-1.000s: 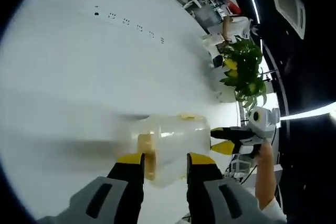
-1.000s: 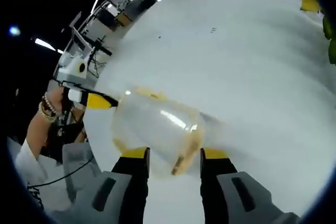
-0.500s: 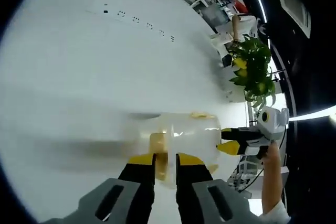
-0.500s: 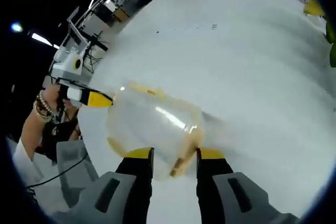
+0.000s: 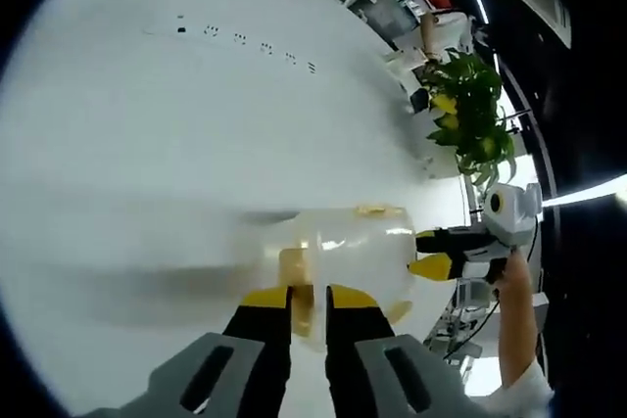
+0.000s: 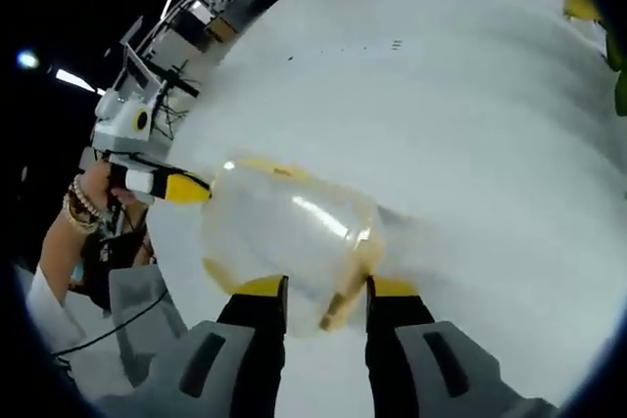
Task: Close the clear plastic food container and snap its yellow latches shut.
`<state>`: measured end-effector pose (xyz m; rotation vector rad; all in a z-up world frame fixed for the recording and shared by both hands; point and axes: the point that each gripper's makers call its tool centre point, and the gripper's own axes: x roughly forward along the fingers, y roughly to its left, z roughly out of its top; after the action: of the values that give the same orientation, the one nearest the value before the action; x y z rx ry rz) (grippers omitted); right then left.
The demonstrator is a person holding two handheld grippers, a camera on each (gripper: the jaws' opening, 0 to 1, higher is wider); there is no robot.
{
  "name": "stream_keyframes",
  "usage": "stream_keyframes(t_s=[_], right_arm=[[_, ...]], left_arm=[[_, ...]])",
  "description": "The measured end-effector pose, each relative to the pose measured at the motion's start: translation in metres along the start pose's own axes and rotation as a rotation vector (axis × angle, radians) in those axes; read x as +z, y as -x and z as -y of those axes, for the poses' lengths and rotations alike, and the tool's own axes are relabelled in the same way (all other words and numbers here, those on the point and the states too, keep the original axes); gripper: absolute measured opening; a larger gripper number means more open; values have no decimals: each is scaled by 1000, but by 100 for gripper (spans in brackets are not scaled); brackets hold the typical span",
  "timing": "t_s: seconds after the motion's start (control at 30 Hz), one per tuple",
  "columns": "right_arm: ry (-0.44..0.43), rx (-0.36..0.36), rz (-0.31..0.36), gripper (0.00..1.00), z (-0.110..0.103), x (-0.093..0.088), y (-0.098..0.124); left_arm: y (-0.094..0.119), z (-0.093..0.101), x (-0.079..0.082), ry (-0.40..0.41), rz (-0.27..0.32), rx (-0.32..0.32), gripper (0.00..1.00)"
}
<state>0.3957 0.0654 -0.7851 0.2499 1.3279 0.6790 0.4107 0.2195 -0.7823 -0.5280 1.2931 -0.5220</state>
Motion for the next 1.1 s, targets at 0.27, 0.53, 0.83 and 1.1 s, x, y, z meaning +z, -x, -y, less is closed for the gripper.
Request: stream_keyframes(t_s=[0.27, 0.53, 0.83, 1.1], right_arm=[[54, -7, 11, 26, 1, -1, -5], [51, -20, 11, 26, 1, 6, -6], [83, -4, 37, 28, 1, 10, -4], [206, -97, 79, 26, 0, 15, 5]], left_arm=[[1, -2, 0, -6, 3, -7, 4], [4, -1, -5, 5, -1, -58, 3], [13, -6, -3, -137, 28, -47, 6], [14, 0, 14, -451, 209, 65, 23]])
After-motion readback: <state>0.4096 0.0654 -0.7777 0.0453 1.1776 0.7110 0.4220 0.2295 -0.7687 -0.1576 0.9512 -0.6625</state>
